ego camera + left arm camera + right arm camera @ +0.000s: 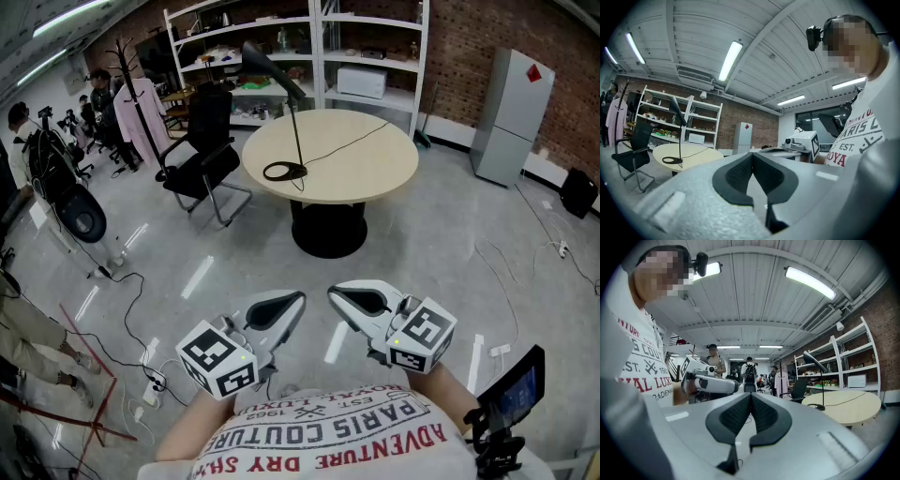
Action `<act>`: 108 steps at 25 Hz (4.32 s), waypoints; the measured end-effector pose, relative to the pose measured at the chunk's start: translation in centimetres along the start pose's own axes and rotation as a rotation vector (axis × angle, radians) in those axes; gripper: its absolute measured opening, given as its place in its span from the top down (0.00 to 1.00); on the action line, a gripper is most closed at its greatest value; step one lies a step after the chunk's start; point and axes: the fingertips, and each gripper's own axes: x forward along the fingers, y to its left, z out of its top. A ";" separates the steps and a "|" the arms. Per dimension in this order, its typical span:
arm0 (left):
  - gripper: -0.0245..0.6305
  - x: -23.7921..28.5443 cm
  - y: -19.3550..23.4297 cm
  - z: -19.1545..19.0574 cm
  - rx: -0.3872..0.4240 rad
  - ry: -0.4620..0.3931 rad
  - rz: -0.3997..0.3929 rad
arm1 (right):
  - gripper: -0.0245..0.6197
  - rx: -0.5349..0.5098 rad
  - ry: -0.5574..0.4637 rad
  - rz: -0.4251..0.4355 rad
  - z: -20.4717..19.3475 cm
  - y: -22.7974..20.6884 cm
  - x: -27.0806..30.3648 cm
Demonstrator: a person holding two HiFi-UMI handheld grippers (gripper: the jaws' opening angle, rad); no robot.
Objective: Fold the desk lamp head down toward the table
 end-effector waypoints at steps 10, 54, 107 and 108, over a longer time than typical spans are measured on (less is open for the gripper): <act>0.96 0.7 -1.2 0.1 -0.013 -0.002 -0.011 | 0.96 0.003 -0.017 -0.011 0.6 0.1 -1.5; 0.96 11.0 24.6 -2.0 -0.159 0.012 -0.029 | 0.95 0.119 0.028 -0.065 -4.9 -21.2 14.5; 0.96 22.2 60.1 4.4 -0.158 -0.008 0.140 | 0.74 -0.070 0.182 -0.255 -7.5 -59.4 41.1; 0.96 22.1 60.4 4.6 -0.163 -0.013 0.144 | 0.74 -0.078 0.188 -0.261 -7.5 -59.7 41.5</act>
